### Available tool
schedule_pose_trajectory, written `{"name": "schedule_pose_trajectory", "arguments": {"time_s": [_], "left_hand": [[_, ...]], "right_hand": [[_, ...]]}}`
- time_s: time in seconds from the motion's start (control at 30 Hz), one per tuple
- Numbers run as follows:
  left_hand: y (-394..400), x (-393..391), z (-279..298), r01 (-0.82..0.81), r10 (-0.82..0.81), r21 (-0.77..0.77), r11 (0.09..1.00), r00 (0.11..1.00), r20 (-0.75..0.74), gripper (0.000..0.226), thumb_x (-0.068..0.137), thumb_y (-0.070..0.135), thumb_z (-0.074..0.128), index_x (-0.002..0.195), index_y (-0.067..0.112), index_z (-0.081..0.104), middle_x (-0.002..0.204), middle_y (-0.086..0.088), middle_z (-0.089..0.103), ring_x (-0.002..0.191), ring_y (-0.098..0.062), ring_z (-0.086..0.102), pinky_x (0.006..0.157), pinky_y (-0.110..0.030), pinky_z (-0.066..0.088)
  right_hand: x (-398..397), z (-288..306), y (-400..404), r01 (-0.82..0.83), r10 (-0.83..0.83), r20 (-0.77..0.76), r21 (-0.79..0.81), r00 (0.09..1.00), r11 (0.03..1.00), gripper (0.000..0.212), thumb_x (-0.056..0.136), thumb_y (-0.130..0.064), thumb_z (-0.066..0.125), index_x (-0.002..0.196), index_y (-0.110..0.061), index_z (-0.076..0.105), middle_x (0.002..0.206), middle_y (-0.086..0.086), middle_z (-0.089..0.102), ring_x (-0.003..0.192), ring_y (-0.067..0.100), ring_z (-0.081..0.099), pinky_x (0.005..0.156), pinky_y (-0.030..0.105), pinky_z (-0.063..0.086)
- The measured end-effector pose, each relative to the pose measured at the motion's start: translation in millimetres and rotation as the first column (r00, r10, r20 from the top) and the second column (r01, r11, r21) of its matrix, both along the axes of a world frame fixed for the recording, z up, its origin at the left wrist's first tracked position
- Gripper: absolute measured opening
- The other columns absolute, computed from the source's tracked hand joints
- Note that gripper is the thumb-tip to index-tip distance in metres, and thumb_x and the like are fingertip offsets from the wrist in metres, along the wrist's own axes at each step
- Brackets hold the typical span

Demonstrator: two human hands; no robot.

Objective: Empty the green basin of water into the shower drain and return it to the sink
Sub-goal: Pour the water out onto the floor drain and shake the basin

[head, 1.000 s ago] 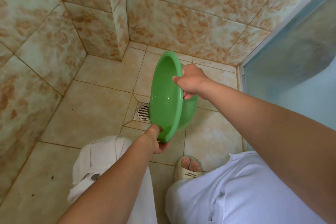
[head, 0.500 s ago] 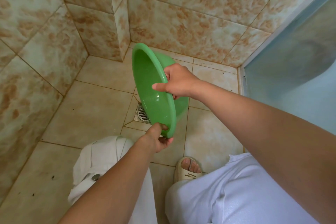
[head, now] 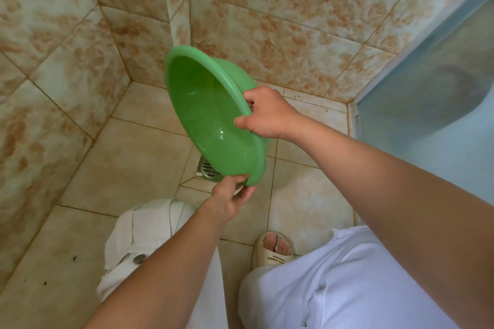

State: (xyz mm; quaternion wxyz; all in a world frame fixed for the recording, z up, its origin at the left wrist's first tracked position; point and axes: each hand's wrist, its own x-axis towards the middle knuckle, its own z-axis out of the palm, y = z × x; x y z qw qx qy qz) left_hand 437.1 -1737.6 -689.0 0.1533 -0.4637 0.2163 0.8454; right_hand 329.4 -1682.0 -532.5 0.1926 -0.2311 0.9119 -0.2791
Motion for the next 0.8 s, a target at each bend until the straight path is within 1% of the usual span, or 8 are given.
{"name": "schedule_pose_trajectory", "arguments": {"time_s": [0.13, 0.27, 0.33, 0.47, 0.57, 0.63, 0.7, 0.8], "left_hand": [[0, 5, 1, 0.062, -0.062, -0.021, 0.998, 0.998, 0.029, 0.029, 0.083, -0.010, 0.064, 0.108, 0.003, 0.058, 0.114, -0.020, 0.058, 0.103, -0.031, 0.061, 0.094, -0.039, 0.056], [0, 6, 3, 0.028, -0.028, 0.003, 1.000, 1.000, -0.005, 0.032, 0.083, -0.010, 0.065, 0.112, 0.002, 0.058, 0.113, -0.020, 0.060, 0.102, -0.030, 0.061, 0.094, -0.037, 0.055], [-2, 4, 4, 0.002, -0.002, 0.006, 1.000, 1.000, -0.026, 0.035, 0.083, -0.009, 0.066, 0.116, 0.000, 0.058, 0.114, -0.020, 0.060, 0.101, -0.030, 0.062, 0.090, -0.036, 0.057], [-2, 7, 6, 0.024, -0.023, 0.020, 1.000, 0.999, -0.028, 0.038, 0.082, -0.012, 0.065, 0.117, 0.002, 0.059, 0.118, -0.021, 0.059, 0.101, -0.031, 0.063, 0.091, -0.038, 0.057], [-1, 7, 4, 0.000, 0.000, 0.009, 1.000, 0.999, -0.032, 0.035, 0.083, -0.010, 0.066, 0.116, 0.000, 0.059, 0.119, -0.020, 0.062, 0.105, -0.031, 0.064, 0.093, -0.038, 0.056], [-5, 5, 0, 0.003, -0.004, -0.035, 0.999, 0.999, -0.038, 0.036, 0.085, -0.005, 0.065, 0.119, 0.002, 0.059, 0.122, -0.018, 0.063, 0.109, -0.030, 0.063, 0.090, -0.038, 0.057], [-6, 4, -2, 0.065, -0.069, -0.110, 0.992, 0.997, -0.034, 0.036, 0.089, 0.003, 0.063, 0.124, 0.007, 0.057, 0.124, -0.014, 0.063, 0.113, -0.027, 0.060, 0.090, -0.041, 0.057], [-8, 7, -1, 0.147, -0.145, -0.201, 0.969, 0.989, 0.025, 0.036, 0.092, 0.010, 0.059, 0.127, 0.011, 0.053, 0.127, -0.009, 0.057, 0.116, -0.026, 0.056, 0.095, -0.043, 0.053]], "right_hand": [[1, -4, 1, -0.018, 0.016, 0.060, 0.041, 0.998, 0.999, 0.015, 0.077, -0.010, 0.068, 0.071, -0.021, 0.060, 0.077, 0.001, 0.063, 0.064, 0.017, 0.063, 0.048, 0.022, 0.049], [1, 2, 0, -0.058, 0.058, 0.002, 0.042, 0.998, 0.997, 0.021, 0.078, -0.011, 0.065, 0.066, -0.027, 0.058, 0.072, -0.006, 0.061, 0.064, 0.013, 0.059, 0.049, 0.017, 0.042], [-1, 5, -1, -0.041, 0.041, -0.028, 0.008, 0.999, 0.999, 0.024, 0.078, -0.011, 0.063, 0.063, -0.029, 0.056, 0.073, -0.005, 0.062, 0.068, 0.016, 0.063, 0.051, 0.020, 0.046], [1, 4, 0, -0.066, 0.066, 0.005, 0.037, 0.998, 0.997, 0.024, 0.079, -0.009, 0.058, 0.068, -0.030, 0.055, 0.081, 0.003, 0.065, 0.066, 0.021, 0.067, 0.045, 0.035, 0.058], [-3, 4, 1, -0.063, 0.063, 0.001, 0.009, 0.998, 0.998, 0.017, 0.079, -0.010, 0.058, 0.075, -0.026, 0.060, 0.084, 0.004, 0.067, 0.070, 0.022, 0.069, 0.047, 0.034, 0.058], [-8, 3, 3, -0.036, 0.036, -0.016, -0.014, 0.999, 0.999, 0.012, 0.079, -0.011, 0.058, 0.083, -0.020, 0.064, 0.086, 0.005, 0.069, 0.073, 0.022, 0.070, 0.054, 0.035, 0.059], [-15, 0, 7, 0.008, -0.009, -0.050, -0.021, 0.999, 1.000, 0.016, 0.079, -0.013, 0.056, 0.091, -0.018, 0.065, 0.089, 0.005, 0.069, 0.076, 0.021, 0.070, 0.065, 0.039, 0.060], [-24, -4, 16, 0.082, -0.084, -0.089, -0.021, 0.993, 0.996, 0.023, 0.079, -0.012, 0.054, 0.097, -0.022, 0.064, 0.091, 0.003, 0.070, 0.077, 0.020, 0.069, 0.070, 0.040, 0.059]]}}
